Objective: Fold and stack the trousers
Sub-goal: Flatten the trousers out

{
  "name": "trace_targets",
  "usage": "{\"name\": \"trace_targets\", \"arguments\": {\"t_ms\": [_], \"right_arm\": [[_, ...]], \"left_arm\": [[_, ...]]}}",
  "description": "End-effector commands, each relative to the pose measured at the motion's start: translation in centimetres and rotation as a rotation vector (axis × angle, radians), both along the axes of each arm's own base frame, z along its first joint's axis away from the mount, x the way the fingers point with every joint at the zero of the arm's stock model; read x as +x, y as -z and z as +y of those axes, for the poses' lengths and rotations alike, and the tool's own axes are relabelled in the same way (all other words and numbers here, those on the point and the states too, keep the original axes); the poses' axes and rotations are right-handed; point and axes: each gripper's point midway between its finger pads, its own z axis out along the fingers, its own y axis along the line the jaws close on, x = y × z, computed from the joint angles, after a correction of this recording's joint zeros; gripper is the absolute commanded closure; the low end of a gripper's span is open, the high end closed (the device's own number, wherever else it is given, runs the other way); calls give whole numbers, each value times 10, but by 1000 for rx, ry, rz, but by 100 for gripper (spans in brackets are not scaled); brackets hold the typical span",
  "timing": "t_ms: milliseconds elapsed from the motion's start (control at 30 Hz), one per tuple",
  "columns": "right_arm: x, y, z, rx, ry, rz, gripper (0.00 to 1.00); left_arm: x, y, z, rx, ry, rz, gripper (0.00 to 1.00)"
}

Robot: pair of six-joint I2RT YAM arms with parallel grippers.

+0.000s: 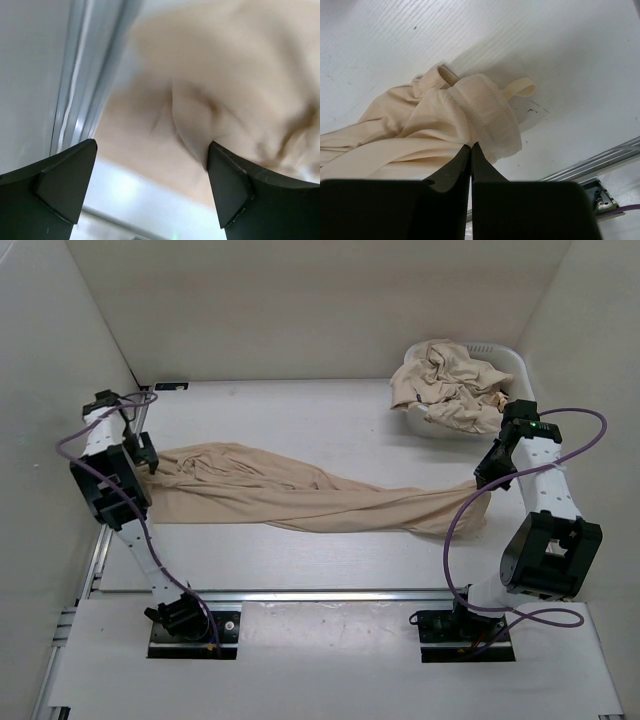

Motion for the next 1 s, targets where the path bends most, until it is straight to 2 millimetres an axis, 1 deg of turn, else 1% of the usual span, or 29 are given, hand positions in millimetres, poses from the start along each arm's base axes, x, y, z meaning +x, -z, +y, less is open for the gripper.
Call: {"name": "trace_targets", "arguments": {"t_ms": [0,33,67,100,133,167,233,267,333,367,433,533,567,600,633,667,733,800,833,867,900,933,967], "right_arm": [[4,-13,-1,-7,-17,-62,100],[0,-11,0,-5,-17,-56,100],[3,-11,1,1,-21,-68,100],[0,-7,2,4,-21,-54,100],[2,-10,2,3,-12,-73,100],[0,-8,4,15,-16,-66,100],[0,-8,4,15,-16,-66,100],[2,-8,3,10,-24,-74,100],[4,-11,3,8,-25,-83,100],[4,-11,3,5,-33,-82,100],[4,-11,3,5,-33,-82,100],[0,-17,1,-9,-38,-93,100],[-2,-13,2,-7,-39,-82,100],[-3,-16,0,-17,-35,-91,100],[-5,-13,0,-16,-35,-82,100],[-5,-13,0,-16,-35,-82,100],[-7,-13,-1,-22,-32,-71,100],[-6,-18,-1,-29,-41,-88,100],[-6,-18,-1,-29,-41,-88,100],[-6,-18,-2,-32,-49,-87,100],[-4,-21,-4,-43,-46,-96,100],[-4,-24,-6,-43,-37,-97,100],[-5,-24,-7,-47,-46,-96,100]], "left_arm": [[-29,-53,17,-3,-84,-173,0],[-45,-53,19,-12,-109,-174,0],[-67,-26,10,-47,-122,-107,0],[-79,-14,8,-63,-134,-75,0],[-91,-5,7,-79,-151,-45,0],[-100,12,1,-103,-154,-2,0],[-100,22,2,-123,-163,-6,0],[-101,30,7,-118,-174,6,0],[-97,35,16,-86,-179,7,0],[-98,42,18,-81,-181,20,0],[-88,39,25,-64,-180,-9,0],[-83,39,26,-65,-177,-31,0],[-85,41,24,-69,-177,-23,0],[-87,44,23,-71,-178,-19,0],[-88,49,22,-77,-178,-8,0],[-94,52,23,-83,-188,2,0],[-100,58,21,-103,-196,18,11],[-105,61,20,-140,-215,8,25],[-107,64,16,-155,-214,13,26],[-108,60,20,-148,-223,1,24],[-104,49,15,-169,-216,-30,20],[-107,44,14,-180,-222,-42,8],[-109,37,9,-191,-219,-53,4]]}}
